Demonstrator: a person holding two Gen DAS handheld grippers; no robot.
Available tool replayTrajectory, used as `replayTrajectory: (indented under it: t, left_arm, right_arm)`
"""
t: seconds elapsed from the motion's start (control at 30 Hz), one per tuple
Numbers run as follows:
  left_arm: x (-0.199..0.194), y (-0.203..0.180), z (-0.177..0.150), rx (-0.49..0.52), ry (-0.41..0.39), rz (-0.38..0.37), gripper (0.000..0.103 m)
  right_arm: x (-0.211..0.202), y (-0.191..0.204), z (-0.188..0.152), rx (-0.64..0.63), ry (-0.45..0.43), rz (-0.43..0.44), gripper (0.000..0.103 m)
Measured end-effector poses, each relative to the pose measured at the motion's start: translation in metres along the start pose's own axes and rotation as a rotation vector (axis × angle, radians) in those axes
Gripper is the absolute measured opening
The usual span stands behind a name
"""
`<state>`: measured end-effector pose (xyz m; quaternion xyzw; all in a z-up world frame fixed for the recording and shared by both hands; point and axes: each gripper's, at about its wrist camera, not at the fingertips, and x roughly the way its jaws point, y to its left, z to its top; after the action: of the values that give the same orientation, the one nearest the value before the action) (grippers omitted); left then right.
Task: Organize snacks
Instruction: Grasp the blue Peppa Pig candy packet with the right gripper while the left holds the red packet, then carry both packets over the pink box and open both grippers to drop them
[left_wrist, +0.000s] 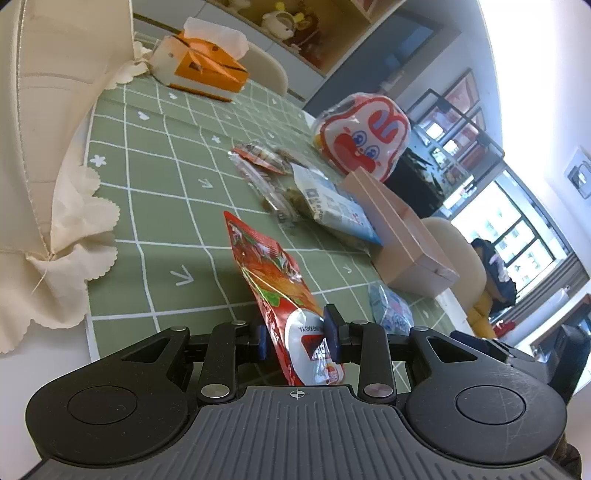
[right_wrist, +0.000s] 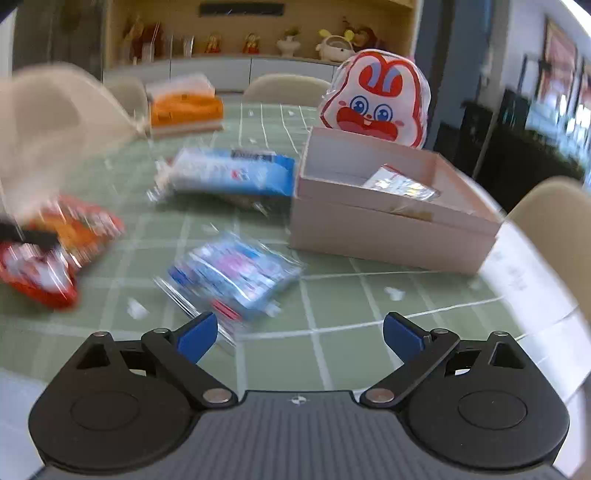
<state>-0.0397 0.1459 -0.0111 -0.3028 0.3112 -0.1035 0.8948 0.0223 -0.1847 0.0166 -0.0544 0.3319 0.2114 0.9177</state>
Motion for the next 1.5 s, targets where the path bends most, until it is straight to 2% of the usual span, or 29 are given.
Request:
replayTrajectory:
  t: [0.1,0.2,0.33,0.47,0.63,0.7,0.9,1.1,1.27,1.37,1.5]
  left_arm:
    - [-0.001,-0.001,0.000,0.003,-0.001,0.002,0.033]
    - [-0.003,-0.002,-0.001,0.007,-0.003,0.002,0.033]
    - [-0.007,-0.004,0.000,0.009,-0.009,-0.007,0.031]
    - [-0.008,-0.004,0.001,0.007,-0.011,-0.008,0.031]
    - [-0.009,-0.005,0.001,0.008,-0.009,-0.005,0.031]
    - [-0.008,-0.005,0.000,0.009,-0.008,-0.006,0.031]
    - [-0.008,-0.009,-0.001,0.022,-0.009,-0.006,0.031]
    - [-0.007,-0.012,-0.001,0.039,-0.011,0.002,0.031]
    - [-0.006,-0.014,-0.001,0.049,-0.003,-0.002,0.031]
    - [-0.005,-0.014,-0.001,0.054,0.001,-0.006,0.031]
    - [-0.004,-0.016,-0.002,0.068,0.012,-0.022,0.031]
  right_arm:
    - [0.015,-0.001,0.010,0.143,0.034,0.092,0.097]
    - [0.037,0.013,0.018,0.184,0.084,0.110,0.097]
    - [0.052,0.050,0.022,0.019,0.060,0.072,0.088]
    - [0.045,0.071,0.014,-0.132,0.053,0.151,0.081]
    - [0.019,0.079,-0.005,-0.293,0.047,0.252,0.081]
    - [0.011,0.073,-0.009,-0.291,0.055,0.256,0.083]
    - [-0.003,0.049,-0.019,-0.255,0.050,0.194,0.085]
    - [-0.015,0.031,-0.023,-0.274,0.011,0.061,0.085]
    - [-0.009,0.026,-0.007,-0.191,-0.011,0.196,0.085]
    - [0.010,0.032,0.004,-0.208,-0.013,0.201,0.085]
    - [0.031,0.039,0.009,-0.232,0.040,0.239,0.086]
